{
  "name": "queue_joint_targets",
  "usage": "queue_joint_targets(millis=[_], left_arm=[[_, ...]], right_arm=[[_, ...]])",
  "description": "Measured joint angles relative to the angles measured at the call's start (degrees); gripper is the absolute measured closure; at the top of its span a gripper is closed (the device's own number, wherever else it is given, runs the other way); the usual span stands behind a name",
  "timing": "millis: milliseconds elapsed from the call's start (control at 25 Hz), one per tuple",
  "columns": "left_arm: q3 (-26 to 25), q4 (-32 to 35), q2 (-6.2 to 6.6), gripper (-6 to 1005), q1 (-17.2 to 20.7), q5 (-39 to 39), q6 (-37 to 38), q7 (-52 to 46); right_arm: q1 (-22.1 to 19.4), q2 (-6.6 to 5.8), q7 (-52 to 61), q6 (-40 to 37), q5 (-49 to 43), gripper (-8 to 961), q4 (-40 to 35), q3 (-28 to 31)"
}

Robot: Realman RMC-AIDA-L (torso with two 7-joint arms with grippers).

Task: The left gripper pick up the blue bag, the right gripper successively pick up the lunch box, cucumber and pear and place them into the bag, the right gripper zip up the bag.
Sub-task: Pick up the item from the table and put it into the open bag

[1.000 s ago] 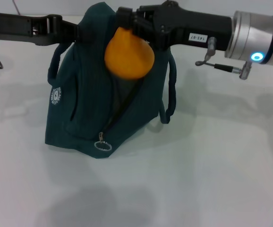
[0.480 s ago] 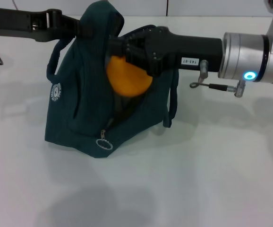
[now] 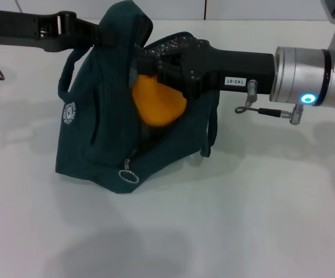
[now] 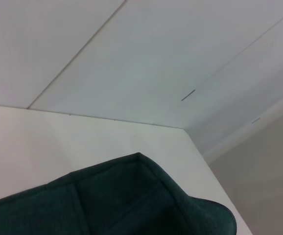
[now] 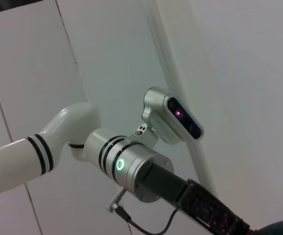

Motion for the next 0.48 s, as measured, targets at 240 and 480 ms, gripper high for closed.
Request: queue_joint_targets(millis=[240,480], left_arm=[[0.0,0.0,-0.03,902,0.0,0.0,0.0,0.0],[0.0,0.0,-0.03,901,0.1,-0.1,0.1,0.1]], right_arm=[[-1.5,-0.14,0.0,-0.3,1.2,860,-0.3,0.3],[-4.1,-0.55,0.0,-0.8,3.8,767,-0.4,1.5]])
